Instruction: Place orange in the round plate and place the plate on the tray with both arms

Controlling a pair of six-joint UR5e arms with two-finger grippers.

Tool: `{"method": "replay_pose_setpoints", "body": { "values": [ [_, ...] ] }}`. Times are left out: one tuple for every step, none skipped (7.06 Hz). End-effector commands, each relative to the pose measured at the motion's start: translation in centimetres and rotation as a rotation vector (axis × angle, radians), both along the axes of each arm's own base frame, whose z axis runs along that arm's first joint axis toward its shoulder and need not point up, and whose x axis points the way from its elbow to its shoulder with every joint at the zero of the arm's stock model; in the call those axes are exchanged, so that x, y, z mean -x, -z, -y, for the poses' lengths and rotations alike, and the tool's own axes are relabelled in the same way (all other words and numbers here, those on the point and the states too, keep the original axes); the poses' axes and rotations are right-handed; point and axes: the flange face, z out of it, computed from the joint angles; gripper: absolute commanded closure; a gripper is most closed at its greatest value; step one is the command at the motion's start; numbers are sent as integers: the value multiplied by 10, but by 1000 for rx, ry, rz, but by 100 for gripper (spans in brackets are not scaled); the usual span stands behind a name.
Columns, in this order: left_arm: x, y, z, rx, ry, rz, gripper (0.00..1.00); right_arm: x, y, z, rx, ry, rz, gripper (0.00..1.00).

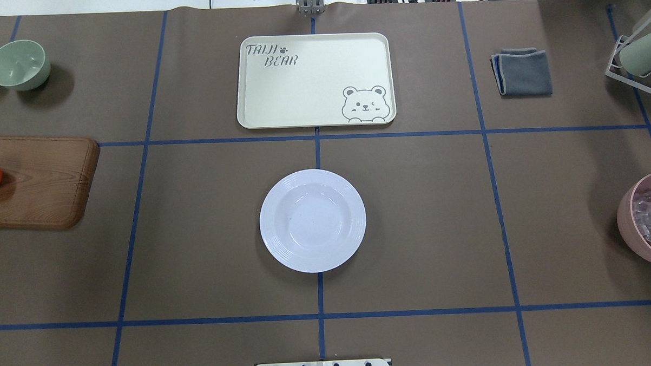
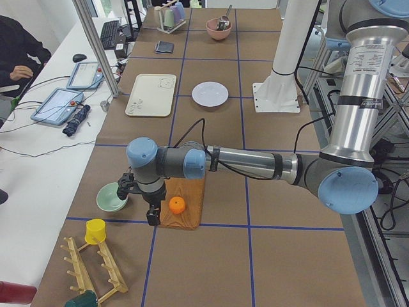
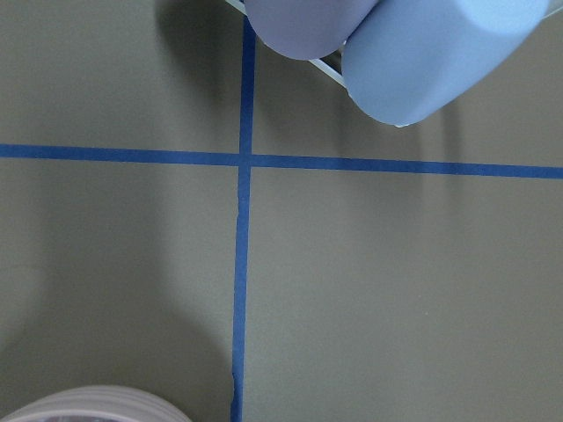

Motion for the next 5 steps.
{"method": "replay_pose_setpoints", "body": {
  "values": [
    [-1, -1, -1, -3, -2, 0, 2, 0, 2, 0, -6, 0, -1, 0],
    [-2, 3, 0, -11, -5, -2, 2, -1, 7, 0, -12, -5, 14, 0],
    [-4, 11, 3, -26, -7, -5, 2, -1, 3, -1, -1, -8, 26, 0],
    [-5, 20, 2, -48, -11, -6, 2, -2, 1, -3, 2, -7, 19, 0],
    [-21, 25, 4, -58, -39, -5, 2, -1, 1, -3, 3, -9, 22, 0]
  ]
}}
